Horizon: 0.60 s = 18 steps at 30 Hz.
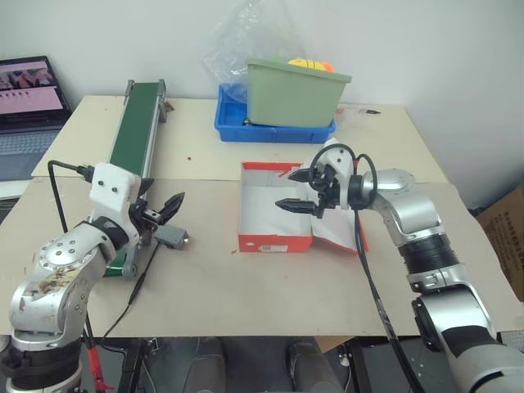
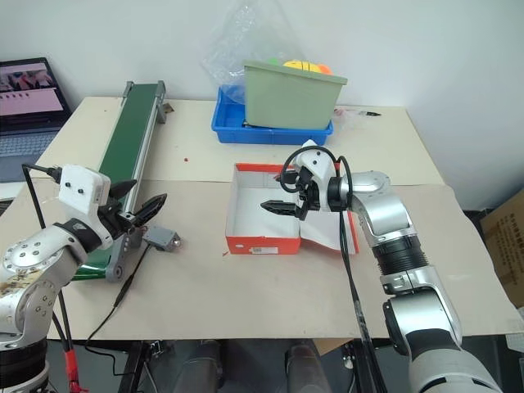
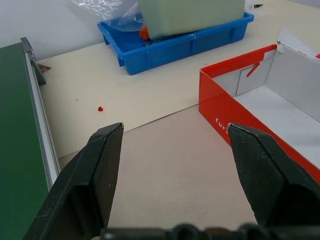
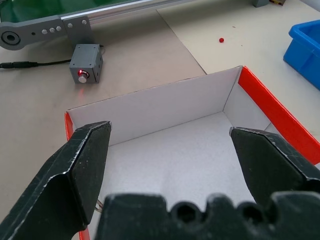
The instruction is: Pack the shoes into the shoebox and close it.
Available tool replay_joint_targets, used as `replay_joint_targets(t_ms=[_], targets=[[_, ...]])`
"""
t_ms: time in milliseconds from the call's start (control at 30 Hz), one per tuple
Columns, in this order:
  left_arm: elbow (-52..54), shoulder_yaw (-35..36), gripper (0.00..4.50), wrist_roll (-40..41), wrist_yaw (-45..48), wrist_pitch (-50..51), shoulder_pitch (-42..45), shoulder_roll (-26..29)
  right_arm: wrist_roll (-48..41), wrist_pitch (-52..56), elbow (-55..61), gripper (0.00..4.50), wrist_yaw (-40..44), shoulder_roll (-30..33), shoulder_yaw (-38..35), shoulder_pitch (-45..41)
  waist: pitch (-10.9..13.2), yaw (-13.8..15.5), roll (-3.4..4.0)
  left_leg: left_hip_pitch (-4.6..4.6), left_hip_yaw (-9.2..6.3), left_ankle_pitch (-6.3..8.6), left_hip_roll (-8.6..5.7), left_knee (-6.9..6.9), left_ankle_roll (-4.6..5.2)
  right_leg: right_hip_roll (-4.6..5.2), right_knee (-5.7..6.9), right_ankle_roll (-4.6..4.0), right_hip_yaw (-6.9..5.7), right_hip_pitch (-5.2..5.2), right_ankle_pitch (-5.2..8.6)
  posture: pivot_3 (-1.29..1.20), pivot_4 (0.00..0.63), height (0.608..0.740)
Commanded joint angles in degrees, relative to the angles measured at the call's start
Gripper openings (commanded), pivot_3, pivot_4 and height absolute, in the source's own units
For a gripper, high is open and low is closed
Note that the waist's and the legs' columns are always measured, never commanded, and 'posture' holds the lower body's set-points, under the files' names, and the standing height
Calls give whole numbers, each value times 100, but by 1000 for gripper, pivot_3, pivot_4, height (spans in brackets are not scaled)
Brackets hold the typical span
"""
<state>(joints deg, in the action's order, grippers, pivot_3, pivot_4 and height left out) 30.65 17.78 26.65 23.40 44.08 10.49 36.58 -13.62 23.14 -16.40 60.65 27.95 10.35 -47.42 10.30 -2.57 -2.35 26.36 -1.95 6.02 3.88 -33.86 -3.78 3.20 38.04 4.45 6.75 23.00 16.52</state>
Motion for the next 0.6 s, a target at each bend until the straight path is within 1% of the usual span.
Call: replay_joint_targets(t_ms=[33, 133, 300, 400, 467, 600], targets=[[87, 129, 3544, -11, -65, -64, 112, 28, 43, -178, -21, 4491, -2, 60, -145, -187, 0, 1, 0, 0, 0, 0, 0, 0, 0, 0, 0, 0, 0, 0, 0, 0, 150, 740], [59, 293, 3544, 150, -81, -115, 181, -66, 71, -174, -52, 4491, -29, 84, -181, -193, 0, 5, 0, 0, 0, 0, 0, 0, 0, 0, -1, 0, 0, 0, 0, 0, 150, 740], [68, 641, 3544, 230, -112, -88, 21, -66, 133, -199, -107, 4491, -75, 82, -222, -192, 0, -2, 0, 0, 0, 0, 0, 0, 0, 0, -1, 0, 0, 0, 0, 0, 150, 740], [-87, 916, 3544, -55, -568, -47, -8, -90, 184, -315, -292, 4491, -372, 39, -370, -249, 0, -1, 0, 0, 0, 0, 0, 0, 0, 0, 0, 0, 0, 0, 0, 0, 150, 740], [-93, 1092, 3544, -183, -886, -146, -4, -211, 218, -369, -403, 4491, -578, 29, -459, -261, 0, 0, 0, 0, 0, 0, 0, -1, 0, 0, 0, 0, 0, 0, 0, 0, 150, 740], [-18, 1211, 3544, -294, -1141, -241, -64, -391, 136, -322, -425, 4491, -839, -47, -641, -178, 0, 6, 0, 0, 0, 0, -1, 0, 0, 1, -1, 0, 0, -1, 0, 0, 150, 740]])
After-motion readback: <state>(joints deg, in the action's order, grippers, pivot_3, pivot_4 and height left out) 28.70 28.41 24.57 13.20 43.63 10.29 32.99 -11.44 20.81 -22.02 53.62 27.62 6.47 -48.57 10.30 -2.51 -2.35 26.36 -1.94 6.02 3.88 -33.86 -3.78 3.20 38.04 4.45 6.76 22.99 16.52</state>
